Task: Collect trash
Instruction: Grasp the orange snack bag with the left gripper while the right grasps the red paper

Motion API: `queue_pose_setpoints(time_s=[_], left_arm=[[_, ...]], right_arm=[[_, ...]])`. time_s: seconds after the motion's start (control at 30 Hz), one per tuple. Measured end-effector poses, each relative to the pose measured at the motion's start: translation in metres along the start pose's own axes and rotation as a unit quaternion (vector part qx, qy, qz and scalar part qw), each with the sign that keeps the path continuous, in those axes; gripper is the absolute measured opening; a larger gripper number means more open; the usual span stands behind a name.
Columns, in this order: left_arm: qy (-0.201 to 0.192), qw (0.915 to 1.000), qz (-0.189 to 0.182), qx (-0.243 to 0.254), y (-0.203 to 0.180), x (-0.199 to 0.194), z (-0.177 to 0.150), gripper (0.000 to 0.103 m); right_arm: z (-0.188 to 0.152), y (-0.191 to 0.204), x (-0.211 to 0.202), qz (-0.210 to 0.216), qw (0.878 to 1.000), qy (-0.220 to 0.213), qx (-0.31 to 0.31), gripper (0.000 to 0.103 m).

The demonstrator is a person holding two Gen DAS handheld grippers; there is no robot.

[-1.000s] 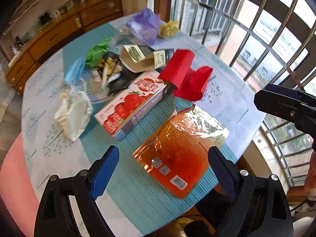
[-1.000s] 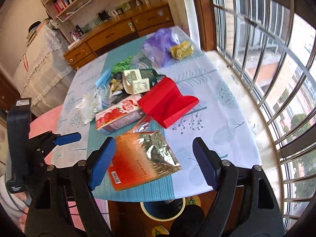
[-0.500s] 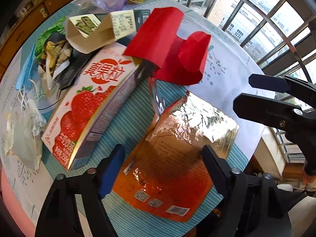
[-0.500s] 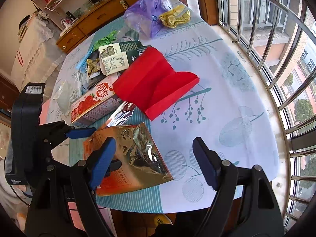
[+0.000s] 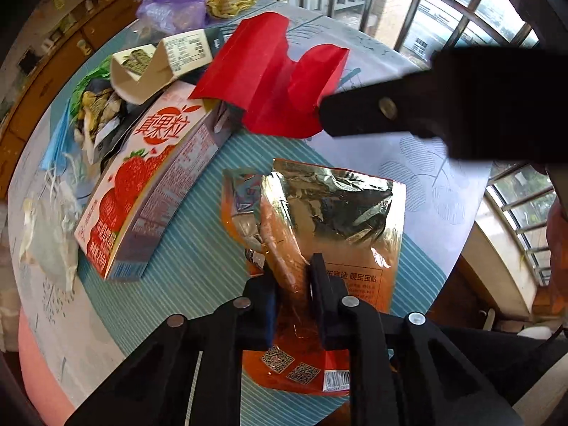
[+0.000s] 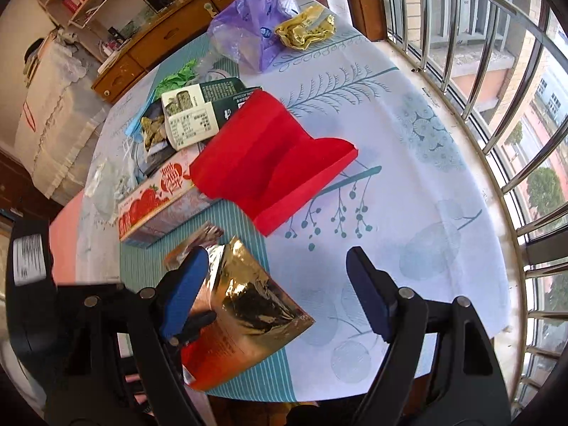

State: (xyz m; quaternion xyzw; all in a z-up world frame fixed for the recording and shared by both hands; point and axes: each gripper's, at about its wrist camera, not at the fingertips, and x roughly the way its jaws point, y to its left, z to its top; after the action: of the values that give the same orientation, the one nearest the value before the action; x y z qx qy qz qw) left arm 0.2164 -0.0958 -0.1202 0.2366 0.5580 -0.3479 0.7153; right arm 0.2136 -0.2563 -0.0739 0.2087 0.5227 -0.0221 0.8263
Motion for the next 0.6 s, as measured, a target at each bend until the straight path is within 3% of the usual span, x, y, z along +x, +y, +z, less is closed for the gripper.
queue_pose_setpoints(time_s=[0.1,0.27,0.6], left_arm=[[-0.006,0.9991,0.009,-0.041,0.002,-0.005,-0.009,0.005],[-0.039,0.9909,0.026,-0.126,0.018,-0.021,-0.016,0.004],[-0.077,0.9714,0.056,-0.218,0.046,-0.033,-0.022,0.003]], right_arm=[[0.01,-0.002,0.004,0.009,1.0,0.0,0.026,0.078],[0.029,-0.003,0.015,0.034,0.996,0.008,0.085,0.078],[0.06,-0.015,0.054,0.039,0.976,0.019,0.212,0.08]])
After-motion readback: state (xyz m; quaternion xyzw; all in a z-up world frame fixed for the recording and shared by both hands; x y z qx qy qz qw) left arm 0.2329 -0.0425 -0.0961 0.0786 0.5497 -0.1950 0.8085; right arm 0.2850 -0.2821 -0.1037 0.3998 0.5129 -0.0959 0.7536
